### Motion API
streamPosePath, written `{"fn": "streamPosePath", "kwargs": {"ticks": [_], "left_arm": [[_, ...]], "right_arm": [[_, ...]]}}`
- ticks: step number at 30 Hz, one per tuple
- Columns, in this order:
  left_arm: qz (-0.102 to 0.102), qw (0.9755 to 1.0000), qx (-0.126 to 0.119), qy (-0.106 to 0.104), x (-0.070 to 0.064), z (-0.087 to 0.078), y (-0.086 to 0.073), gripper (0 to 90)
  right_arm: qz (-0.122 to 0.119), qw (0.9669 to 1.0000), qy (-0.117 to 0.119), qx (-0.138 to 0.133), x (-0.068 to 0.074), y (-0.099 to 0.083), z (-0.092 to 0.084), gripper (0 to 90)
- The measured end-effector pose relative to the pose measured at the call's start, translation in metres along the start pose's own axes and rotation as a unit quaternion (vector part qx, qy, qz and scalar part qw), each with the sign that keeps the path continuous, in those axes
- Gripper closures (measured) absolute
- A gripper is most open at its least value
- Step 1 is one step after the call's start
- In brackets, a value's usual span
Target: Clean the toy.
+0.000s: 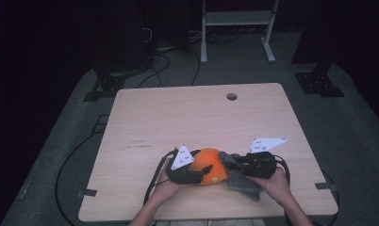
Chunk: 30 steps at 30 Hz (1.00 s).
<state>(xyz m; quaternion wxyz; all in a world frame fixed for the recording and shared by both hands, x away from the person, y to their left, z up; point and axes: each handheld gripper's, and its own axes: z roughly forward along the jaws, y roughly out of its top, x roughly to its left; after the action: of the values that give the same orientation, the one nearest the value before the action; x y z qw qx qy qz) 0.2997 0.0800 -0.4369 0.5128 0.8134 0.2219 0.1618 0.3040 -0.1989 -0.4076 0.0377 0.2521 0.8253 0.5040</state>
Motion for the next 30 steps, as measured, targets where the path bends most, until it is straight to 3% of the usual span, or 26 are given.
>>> {"fn": "streamPosePath", "kwargs": {"ticks": [2,5,7,10,13,14,18,23,27,29,30], "left_arm": [[-0.014,0.9995,0.006,-0.027,0.002,-0.001,-0.001,26.0],[-0.040,0.9983,0.009,-0.041,0.006,-0.003,-0.001,21.0],[-0.036,0.9985,0.023,-0.034,0.007,-0.002,-0.001,22.8],[-0.036,0.9984,0.021,-0.038,0.007,-0.003,-0.003,23.6],[-0.036,0.9983,0.021,-0.041,0.008,-0.004,-0.003,23.3],[-0.036,0.9983,0.021,-0.041,0.008,-0.004,-0.003,22.8],[-0.042,0.9984,0.014,-0.036,0.006,-0.003,-0.005,21.9],[-0.031,0.9988,0.019,-0.033,0.005,-0.004,-0.004,23.5],[-0.024,0.9991,0.019,-0.029,0.002,-0.003,-0.003,23.4],[-0.024,0.9991,0.020,-0.030,0.002,-0.004,-0.003,23.4],[-0.022,0.9991,0.022,-0.030,0.003,-0.005,-0.002,22.8]], "right_arm": [[0.011,0.9999,0.004,0.008,-0.003,-0.003,0.007,77.6],[0.030,0.9993,0.017,0.016,-0.007,-0.008,0.013,77.7],[0.036,0.9990,0.016,0.019,-0.009,-0.010,0.013,77.7],[0.052,0.9979,0.008,0.040,-0.013,-0.021,0.013,77.6],[0.051,0.9966,-0.005,0.064,-0.014,-0.023,0.010,77.5],[0.051,0.9966,-0.005,0.064,-0.014,-0.023,0.010,77.5],[0.038,0.9990,0.021,0.013,-0.003,-0.006,0.003,77.5],[0.036,0.9987,0.022,0.028,-0.003,-0.006,0.016,77.5],[0.035,0.9977,-0.007,0.057,-0.010,-0.012,0.012,77.6],[0.031,0.9979,-0.012,0.056,-0.010,-0.012,0.011,77.5],[0.032,0.9990,0.001,0.029,-0.006,-0.009,0.007,77.4]]}}
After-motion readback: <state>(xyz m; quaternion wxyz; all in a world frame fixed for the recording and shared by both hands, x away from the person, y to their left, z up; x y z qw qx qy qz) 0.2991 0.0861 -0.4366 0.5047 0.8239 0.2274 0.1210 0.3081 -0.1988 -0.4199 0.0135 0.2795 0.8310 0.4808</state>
